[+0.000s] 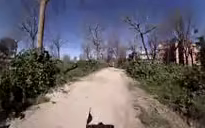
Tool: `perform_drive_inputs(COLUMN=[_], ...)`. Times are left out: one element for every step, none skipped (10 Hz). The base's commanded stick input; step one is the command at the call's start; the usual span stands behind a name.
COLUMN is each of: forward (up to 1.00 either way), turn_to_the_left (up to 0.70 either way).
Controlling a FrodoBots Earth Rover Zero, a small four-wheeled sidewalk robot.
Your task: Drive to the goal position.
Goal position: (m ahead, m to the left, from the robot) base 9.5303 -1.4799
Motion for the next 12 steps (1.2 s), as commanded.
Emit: perform_drive_inputs(forward=[1.0, 1.0, 1.0, 1.0, 1.0, 1.0, 0.98, 0.96, 0.94, 0.94, 0.95, 0.95], turn_to_the_left=[0.0, 0.0, 0.0, 0.0, 0.0, 0.0, 0.0, 0.0, 0.0, 0.0, 0.0, 0.0])
